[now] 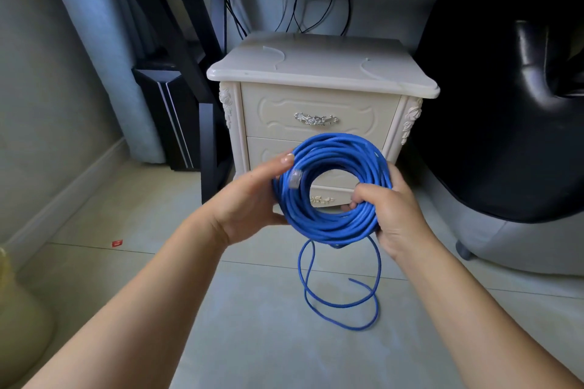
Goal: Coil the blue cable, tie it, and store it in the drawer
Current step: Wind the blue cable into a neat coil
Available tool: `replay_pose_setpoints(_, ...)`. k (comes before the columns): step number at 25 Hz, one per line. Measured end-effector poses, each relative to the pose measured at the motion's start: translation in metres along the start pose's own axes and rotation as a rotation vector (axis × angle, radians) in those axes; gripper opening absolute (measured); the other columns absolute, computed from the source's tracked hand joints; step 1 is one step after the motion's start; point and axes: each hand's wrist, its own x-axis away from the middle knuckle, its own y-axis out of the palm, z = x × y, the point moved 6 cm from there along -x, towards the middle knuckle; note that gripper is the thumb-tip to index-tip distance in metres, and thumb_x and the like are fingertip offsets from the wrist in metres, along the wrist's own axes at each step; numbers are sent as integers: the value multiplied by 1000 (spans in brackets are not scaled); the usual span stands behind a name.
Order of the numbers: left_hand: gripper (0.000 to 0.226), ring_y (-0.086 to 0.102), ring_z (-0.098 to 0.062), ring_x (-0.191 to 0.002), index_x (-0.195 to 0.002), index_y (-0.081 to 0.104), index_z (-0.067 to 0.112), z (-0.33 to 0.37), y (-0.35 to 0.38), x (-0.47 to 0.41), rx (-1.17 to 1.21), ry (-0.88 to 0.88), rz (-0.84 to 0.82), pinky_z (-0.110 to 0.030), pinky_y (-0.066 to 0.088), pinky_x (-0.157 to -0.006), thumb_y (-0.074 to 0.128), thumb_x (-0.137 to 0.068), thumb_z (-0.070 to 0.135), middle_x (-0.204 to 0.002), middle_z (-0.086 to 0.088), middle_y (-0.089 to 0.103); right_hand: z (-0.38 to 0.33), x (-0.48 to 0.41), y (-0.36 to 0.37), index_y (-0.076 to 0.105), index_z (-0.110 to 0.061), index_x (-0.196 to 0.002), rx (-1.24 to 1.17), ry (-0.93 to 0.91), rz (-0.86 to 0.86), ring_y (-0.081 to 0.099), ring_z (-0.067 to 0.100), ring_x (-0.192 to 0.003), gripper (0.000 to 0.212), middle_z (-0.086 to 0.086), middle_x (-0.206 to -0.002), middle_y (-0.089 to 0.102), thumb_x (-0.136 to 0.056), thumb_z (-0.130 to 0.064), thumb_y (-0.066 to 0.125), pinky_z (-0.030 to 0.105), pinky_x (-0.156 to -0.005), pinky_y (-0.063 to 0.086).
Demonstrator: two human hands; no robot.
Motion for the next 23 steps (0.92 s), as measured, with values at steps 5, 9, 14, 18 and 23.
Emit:
replay_pose_setpoints(5,69,67,-6,-100,-134,52,31,8,6,0,-425,79,87,-20,51,-81,82,-75,11,-112,7,71,-15,8,12,64,-34,-101,415,-149,-243,58,8,-66,54,-15,-71,64,-61,2,64,24,-64,49)
replay_pose_setpoints(9,42,66,-9,-72,-106,63,25,3,8,-2,-628,98,282,-25,54,-71,77,-73,3,-82,6,70,-14,14,16,62,-37,-104,514,-186,-296,61,8,-73,60,-13,-83,68,-69,12,63,21,-67,49)
replay_pose_setpoints(14,29,51,-15,-57,-84,60,14,7,4,-2,-523,133,445,-31,43,-61,67,-56,13,-63,4,56,-18,9,14,61,-39,-118,421,-180,-267,69,10,-96,56,-11,-107,71,-72,-12,78,31,-86,54)
replay_pose_setpoints(18,40,58,-21,-68,-94,65,9,9,-3,1,-258,179,581,-35,46,-68,64,-54,8,-78,-17,64,-8,5,10,62,-37,-120,196,9,-272,71,25,-102,60,-3,-110,72,-64,-36,83,42,-86,56)
replay_pose_setpoints(23,35,58,-24,-72,-90,62,8,-1,-8,3,134,183,719,-38,49,-70,62,-55,7,-79,-11,63,10,16,28,53,-33,-125,16,86,-230,70,21,-95,67,-2,-105,67,-64,-33,82,48,-76,59)
